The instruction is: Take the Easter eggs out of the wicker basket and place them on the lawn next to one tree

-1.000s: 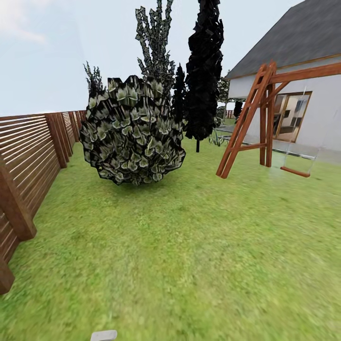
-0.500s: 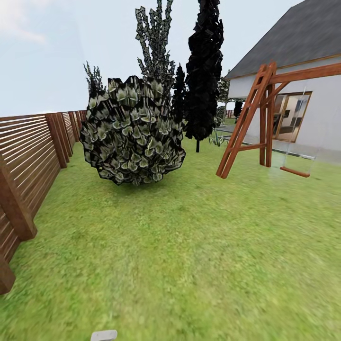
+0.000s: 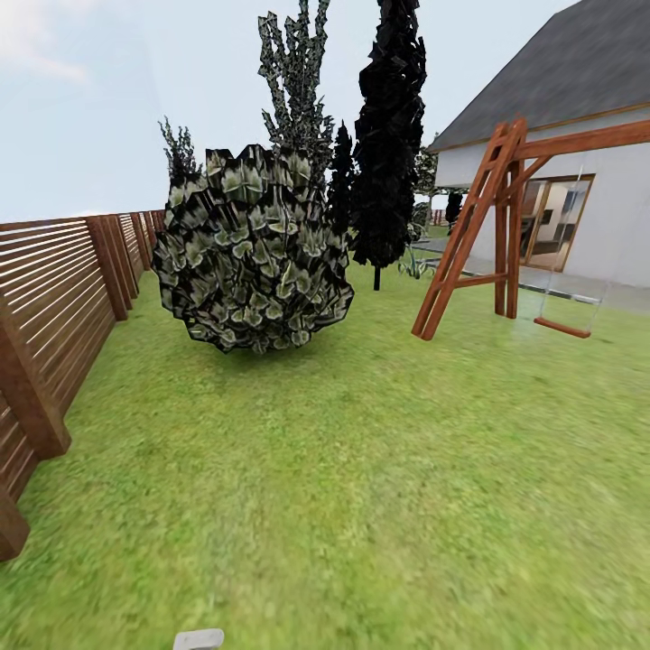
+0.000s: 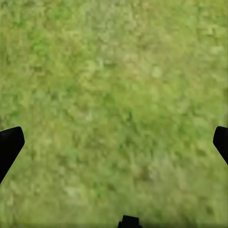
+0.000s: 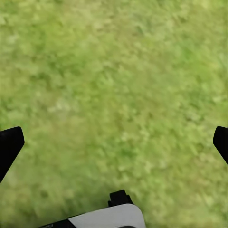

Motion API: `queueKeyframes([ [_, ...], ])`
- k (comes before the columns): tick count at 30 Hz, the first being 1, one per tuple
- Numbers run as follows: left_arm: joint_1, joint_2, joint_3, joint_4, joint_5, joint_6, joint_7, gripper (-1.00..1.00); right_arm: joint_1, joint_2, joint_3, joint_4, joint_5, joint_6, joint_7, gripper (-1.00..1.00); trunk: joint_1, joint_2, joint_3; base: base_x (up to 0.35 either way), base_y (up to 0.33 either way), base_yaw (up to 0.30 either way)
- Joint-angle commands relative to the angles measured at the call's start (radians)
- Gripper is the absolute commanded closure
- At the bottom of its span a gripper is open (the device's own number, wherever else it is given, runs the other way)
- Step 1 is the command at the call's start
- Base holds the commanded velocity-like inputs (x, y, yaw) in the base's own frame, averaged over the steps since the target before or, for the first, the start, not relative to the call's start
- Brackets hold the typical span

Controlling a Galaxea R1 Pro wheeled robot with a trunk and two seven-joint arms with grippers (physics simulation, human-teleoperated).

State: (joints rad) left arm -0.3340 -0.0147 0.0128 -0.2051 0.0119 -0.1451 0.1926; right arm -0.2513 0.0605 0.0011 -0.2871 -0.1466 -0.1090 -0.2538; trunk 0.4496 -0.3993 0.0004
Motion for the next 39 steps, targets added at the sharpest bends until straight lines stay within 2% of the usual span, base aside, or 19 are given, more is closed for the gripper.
queueKeyframes([
  [1, 0.000, 0.000, 0.001, 0.001, 0.001, -0.004, 0.002, -1.00, 0.000, 0.000, 0.000, 0.001, -0.010, -0.006, -0.001, -1.00, 0.000, -0.001, 0.000, 0.000, 0.000, 0.000],
  [20, 0.000, -0.007, -0.002, 0.001, -0.005, -0.002, 0.002, -1.00, 0.000, 0.001, 0.000, -0.001, -0.011, -0.005, -0.001, -1.00, 0.000, -0.001, 0.000, 0.000, 0.000, 0.000],
  [22, 0.000, -0.006, -0.002, 0.001, -0.006, -0.002, 0.002, -1.00, 0.000, 0.004, 0.000, -0.001, -0.011, -0.005, -0.001, -1.00, 0.000, -0.001, 0.000, 0.000, 0.000, 0.000],
  [26, 0.000, -0.004, -0.002, 0.001, -0.008, -0.002, 0.002, -1.00, 0.000, 0.030, 0.000, -0.001, -0.010, -0.005, 0.000, -1.00, 0.000, -0.001, 0.000, 0.000, 0.000, -0.015],
  [31, 0.000, -0.005, -0.004, 0.001, -0.009, -0.002, 0.002, -1.00, 0.000, 0.041, 0.000, -0.001, -0.010, -0.003, 0.001, -1.00, 0.000, -0.001, 0.000, 0.000, 0.000, -0.192],
  [39, 0.001, -0.004, -0.005, 0.001, -0.009, -0.003, 0.002, -1.00, 0.000, 0.041, 0.000, -0.001, -0.010, -0.002, 0.001, -1.00, 0.000, -0.001, 0.000, 0.000, 0.000, -0.267],
])
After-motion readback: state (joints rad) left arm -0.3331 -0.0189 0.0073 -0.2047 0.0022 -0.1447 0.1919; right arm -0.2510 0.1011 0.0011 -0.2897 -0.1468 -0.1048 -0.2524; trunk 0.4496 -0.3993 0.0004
